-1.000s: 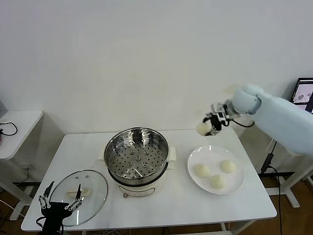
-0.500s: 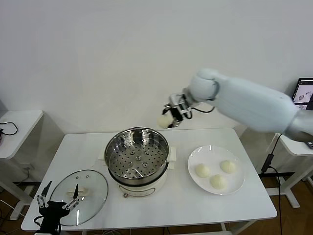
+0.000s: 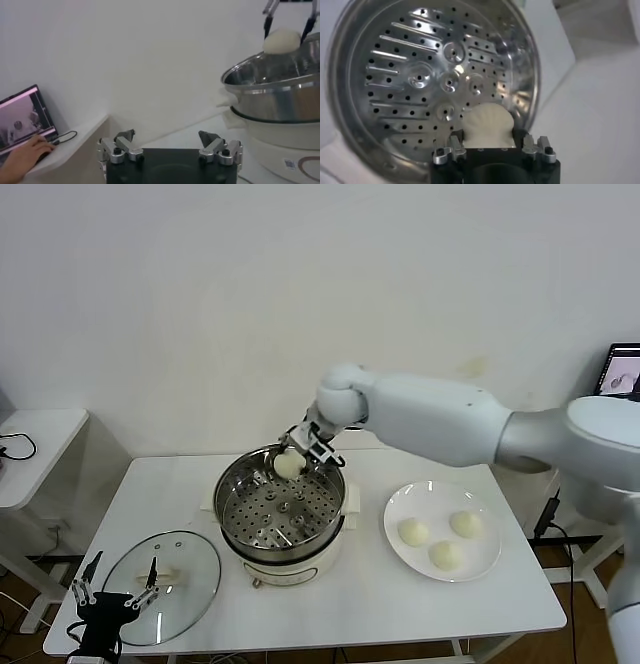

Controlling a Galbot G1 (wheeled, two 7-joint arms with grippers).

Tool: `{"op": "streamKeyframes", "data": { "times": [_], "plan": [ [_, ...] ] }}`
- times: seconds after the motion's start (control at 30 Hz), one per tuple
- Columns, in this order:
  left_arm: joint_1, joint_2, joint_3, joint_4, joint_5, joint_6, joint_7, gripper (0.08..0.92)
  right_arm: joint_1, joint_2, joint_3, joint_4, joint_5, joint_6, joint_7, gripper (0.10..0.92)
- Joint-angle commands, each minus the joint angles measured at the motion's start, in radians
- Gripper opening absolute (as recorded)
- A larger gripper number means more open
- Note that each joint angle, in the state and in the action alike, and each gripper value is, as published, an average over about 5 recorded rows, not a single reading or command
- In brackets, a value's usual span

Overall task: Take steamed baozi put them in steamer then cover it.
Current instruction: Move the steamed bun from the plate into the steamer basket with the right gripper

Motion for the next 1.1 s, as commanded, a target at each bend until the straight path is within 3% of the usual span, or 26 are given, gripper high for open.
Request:
{"op": "streamKeyframes", "data": {
  "times": [0.03,0.23,0.5,0.73,0.9,1.1],
  "plan": [
    [0.001,0.000,-0.001,0.001,0.001,-0.001,-0.001,0.823,-0.053,0.069,-0.010,-0.099,-0.173,0.134,0.036,0.611],
    [0.004,0.001,-0.005,-0.002,0.001,-0.002,-0.002,0.823,-0.067,0.106,0.014,-0.173,-0.244,0.207,0.059,0.611],
    [0.000,-0.002,-0.002,0.000,0.004,-0.004,-0.004,0.823,-0.078,0.125,0.019,-0.204,-0.231,0.235,0.070,0.619],
    [-0.001,-0.003,-0.002,-0.004,0.004,-0.003,-0.004,0.823,-0.075,0.133,0.018,-0.224,-0.210,0.239,0.069,0.772],
    [0.001,-0.003,-0.003,-0.010,0.005,-0.002,-0.004,0.823,-0.036,0.100,0.016,-0.166,-0.082,0.188,0.034,0.821],
    [0.010,0.012,-0.005,-0.019,0.004,-0.002,-0.003,0.823,0.066,-0.036,0.015,0.050,0.207,-0.079,-0.088,0.823]
  ]
}}
